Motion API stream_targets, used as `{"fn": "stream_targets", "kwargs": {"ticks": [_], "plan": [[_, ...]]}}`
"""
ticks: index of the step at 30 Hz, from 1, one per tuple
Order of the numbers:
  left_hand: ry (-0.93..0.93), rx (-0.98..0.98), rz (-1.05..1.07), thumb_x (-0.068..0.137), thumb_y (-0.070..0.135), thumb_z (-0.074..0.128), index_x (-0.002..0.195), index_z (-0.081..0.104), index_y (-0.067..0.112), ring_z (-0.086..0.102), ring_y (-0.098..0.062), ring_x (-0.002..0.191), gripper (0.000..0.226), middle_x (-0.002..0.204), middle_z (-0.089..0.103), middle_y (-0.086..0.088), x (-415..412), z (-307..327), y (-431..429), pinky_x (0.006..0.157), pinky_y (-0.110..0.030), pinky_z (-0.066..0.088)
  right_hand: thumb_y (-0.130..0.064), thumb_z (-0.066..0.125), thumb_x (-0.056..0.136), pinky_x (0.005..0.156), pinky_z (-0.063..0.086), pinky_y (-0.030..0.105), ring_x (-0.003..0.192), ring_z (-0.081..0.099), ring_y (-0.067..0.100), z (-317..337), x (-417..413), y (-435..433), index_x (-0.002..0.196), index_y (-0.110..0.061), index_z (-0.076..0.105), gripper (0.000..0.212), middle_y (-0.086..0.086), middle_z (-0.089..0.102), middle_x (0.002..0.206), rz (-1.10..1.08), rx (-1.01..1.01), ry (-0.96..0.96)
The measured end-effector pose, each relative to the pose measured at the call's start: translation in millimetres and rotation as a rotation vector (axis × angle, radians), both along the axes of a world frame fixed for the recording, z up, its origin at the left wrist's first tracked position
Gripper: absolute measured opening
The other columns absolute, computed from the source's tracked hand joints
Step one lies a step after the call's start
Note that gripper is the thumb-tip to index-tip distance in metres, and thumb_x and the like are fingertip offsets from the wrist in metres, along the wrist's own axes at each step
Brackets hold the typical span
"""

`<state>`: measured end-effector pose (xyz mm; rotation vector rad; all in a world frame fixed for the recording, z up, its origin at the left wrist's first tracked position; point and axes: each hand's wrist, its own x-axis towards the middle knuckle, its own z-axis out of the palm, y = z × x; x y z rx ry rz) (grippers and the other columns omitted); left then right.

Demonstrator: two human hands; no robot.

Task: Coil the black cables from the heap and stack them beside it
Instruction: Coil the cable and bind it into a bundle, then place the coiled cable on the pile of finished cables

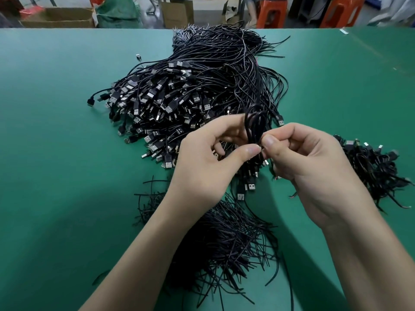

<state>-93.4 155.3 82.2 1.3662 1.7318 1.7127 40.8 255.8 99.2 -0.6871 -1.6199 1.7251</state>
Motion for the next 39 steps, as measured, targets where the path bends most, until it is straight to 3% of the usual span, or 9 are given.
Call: {"fn": "stream_targets", "kwargs": {"ticks": [2,7,10,17,21,25,29,34,39], "plan": [[0.173,0.042,0.015,0.092,0.008,0.076,0.114,0.076,0.019,0.069,-0.007,0.097,0.024,0.102,0.076,0.011,-2,2,-3,0.082,-0.016,0.048,-0.02,0.072,0.079,0.048,0.036,0.013,0.047,0.044,0.001,-1,0,1,0.077,-0.017,0.072,0.004,-0.007,0.061,0.06,0.023,-0.041,0.014],[0.534,0.14,0.036,0.091,-0.002,0.072,0.107,0.08,0.018,0.063,-0.017,0.108,0.026,0.106,0.073,0.006,-12,0,-6,0.095,-0.04,0.05,-0.012,0.08,0.074,0.047,0.032,0.014,0.048,0.037,0.003,-6,-1,3,0.075,-0.017,0.075,0.007,0.006,0.057,0.068,0.078,-0.12,0.019],[0.617,0.177,0.048,0.093,0.0,0.073,0.1,0.081,0.019,0.06,-0.023,0.103,0.023,0.105,0.072,0.007,-17,-1,-7,0.09,-0.044,0.048,-0.021,0.076,0.071,0.044,0.031,0.013,0.044,0.032,0.003,-8,-3,3,0.077,-0.015,0.075,0.009,0.004,0.048,0.065,0.132,-0.286,0.053],[0.695,0.19,-0.002,0.087,-0.017,0.07,0.093,0.082,0.01,0.065,-0.023,0.1,0.029,0.108,0.071,0.0,-19,-4,-5,0.084,-0.04,0.051,-0.013,0.068,0.077,0.038,0.028,0.009,0.036,0.033,0.002,-10,-6,1,0.092,-0.008,0.069,0.016,-0.01,0.051,0.055,0.168,-0.651,0.107],[0.553,0.178,0.002,0.092,-0.01,0.066,0.1,0.081,0.009,0.063,-0.02,0.103,0.025,0.112,0.063,-0.008,-18,-7,-6,0.089,-0.031,0.052,-0.022,0.072,0.077,0.05,0.042,0.016,0.047,0.047,0.0,-9,-6,-1,0.082,-0.018,0.08,0.01,-0.009,0.06,0.061,0.109,-0.455,0.034],[0.51,0.108,-0.025,0.093,-0.007,0.068,0.106,0.08,0.01,0.065,-0.017,0.105,0.025,0.108,0.066,-0.004,-12,-9,-3,0.091,-0.027,0.051,-0.03,0.07,0.085,0.064,0.054,0.022,0.063,0.061,0.004,-8,-2,5,0.092,-0.021,0.073,0.012,-0.007,0.069,0.075,0.11,-0.311,0.024],[0.514,-0.038,-0.081,0.098,0.008,0.069,0.118,0.076,0.018,0.064,-0.008,0.117,0.024,0.116,0.073,0.01,-13,-12,-3,0.099,-0.032,0.052,-0.022,0.075,0.087,0.059,0.052,0.021,0.063,0.065,0.01,-16,2,14,0.093,-0.018,0.07,0.008,0.0,0.068,0.072,-0.075,-0.12,-0.098],[0.561,-0.459,-0.02,0.102,0.031,0.063,0.123,0.07,0.037,0.059,0.0,0.11,0.023,0.117,0.066,0.02,-14,-19,-1,0.099,-0.031,0.05,-0.027,0.076,0.089,0.066,0.046,0.019,0.071,0.064,0.001,-22,18,36,0.092,-0.028,0.071,0.006,-0.01,0.071,0.083,-0.382,0.553,-0.615],[0.693,-0.684,-0.058,0.106,0.046,0.05,0.128,0.067,0.043,0.054,-0.01,0.114,0.028,0.119,0.059,0.015,-2,-25,5,0.098,-0.034,0.046,-0.04,0.067,0.094,0.1,0.045,0.048,0.123,0.051,0.034,-19,32,49,0.134,-0.016,0.063,0.047,0.015,0.057,0.125,-0.424,0.719,-1.027]]}}
